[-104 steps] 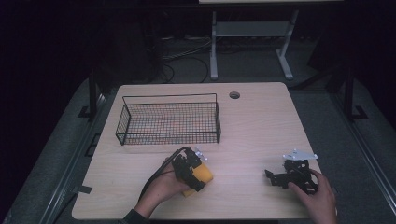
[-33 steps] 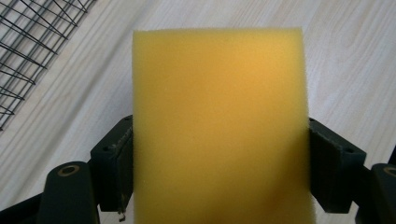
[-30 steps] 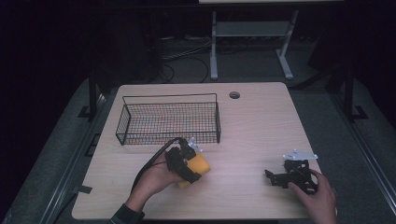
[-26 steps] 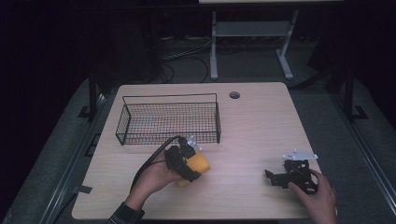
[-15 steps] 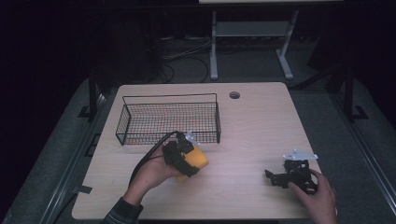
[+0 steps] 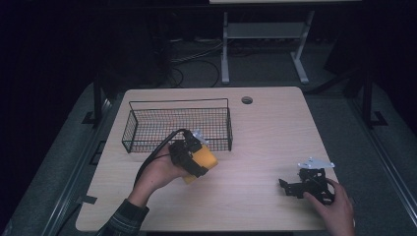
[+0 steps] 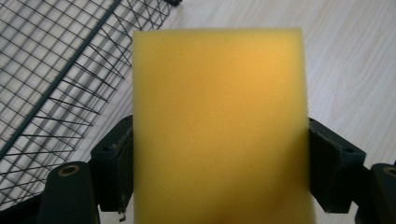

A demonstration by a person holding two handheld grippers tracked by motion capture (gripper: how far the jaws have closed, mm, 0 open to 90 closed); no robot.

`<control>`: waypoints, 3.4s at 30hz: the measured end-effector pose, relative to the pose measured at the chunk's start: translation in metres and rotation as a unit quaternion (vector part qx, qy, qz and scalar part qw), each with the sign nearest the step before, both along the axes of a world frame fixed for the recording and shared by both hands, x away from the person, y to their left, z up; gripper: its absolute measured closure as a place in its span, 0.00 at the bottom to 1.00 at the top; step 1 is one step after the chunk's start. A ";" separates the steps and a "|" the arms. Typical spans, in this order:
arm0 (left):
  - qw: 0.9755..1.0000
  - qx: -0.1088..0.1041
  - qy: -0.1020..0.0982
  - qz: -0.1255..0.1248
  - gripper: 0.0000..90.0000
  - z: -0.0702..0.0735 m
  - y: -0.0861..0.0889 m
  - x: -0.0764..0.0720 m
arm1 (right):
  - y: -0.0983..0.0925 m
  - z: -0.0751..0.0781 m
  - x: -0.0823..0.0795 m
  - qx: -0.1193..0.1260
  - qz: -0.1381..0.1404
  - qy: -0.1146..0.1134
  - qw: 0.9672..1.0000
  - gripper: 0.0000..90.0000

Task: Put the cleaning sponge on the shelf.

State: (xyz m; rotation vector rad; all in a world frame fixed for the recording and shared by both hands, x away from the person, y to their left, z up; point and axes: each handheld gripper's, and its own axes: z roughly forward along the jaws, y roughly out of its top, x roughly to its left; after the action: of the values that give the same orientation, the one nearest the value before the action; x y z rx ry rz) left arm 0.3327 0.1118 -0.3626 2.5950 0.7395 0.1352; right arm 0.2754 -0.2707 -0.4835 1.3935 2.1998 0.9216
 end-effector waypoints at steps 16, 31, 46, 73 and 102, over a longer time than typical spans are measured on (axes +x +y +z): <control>1.000 -0.002 -0.014 0.020 0.25 0.014 0.009 0.020 | 0.000 0.000 0.000 -0.001 0.000 0.000 1.000 0.00; 0.998 0.006 -0.027 0.051 0.25 0.022 0.025 0.047 | 0.000 0.000 0.000 -0.001 0.000 -0.001 1.000 0.00; 0.994 0.008 -0.038 0.100 0.25 0.022 0.055 0.075 | 0.000 0.000 0.000 -0.001 -0.001 0.000 1.000 0.00; 0.982 0.011 -0.058 0.178 0.25 0.023 0.111 0.111 | 0.000 0.000 0.000 -0.001 -0.001 0.000 1.000 0.00; 0.968 0.013 -0.041 0.247 0.25 -0.023 0.166 0.138 | 0.000 0.000 0.000 -0.001 -0.001 0.000 1.000 0.00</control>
State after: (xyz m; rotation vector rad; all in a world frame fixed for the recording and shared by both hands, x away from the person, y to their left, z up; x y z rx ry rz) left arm 0.4709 0.2781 -0.3855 2.3561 1.3459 0.3997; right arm 0.2755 -0.2707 -0.4836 1.3935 2.1988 0.9193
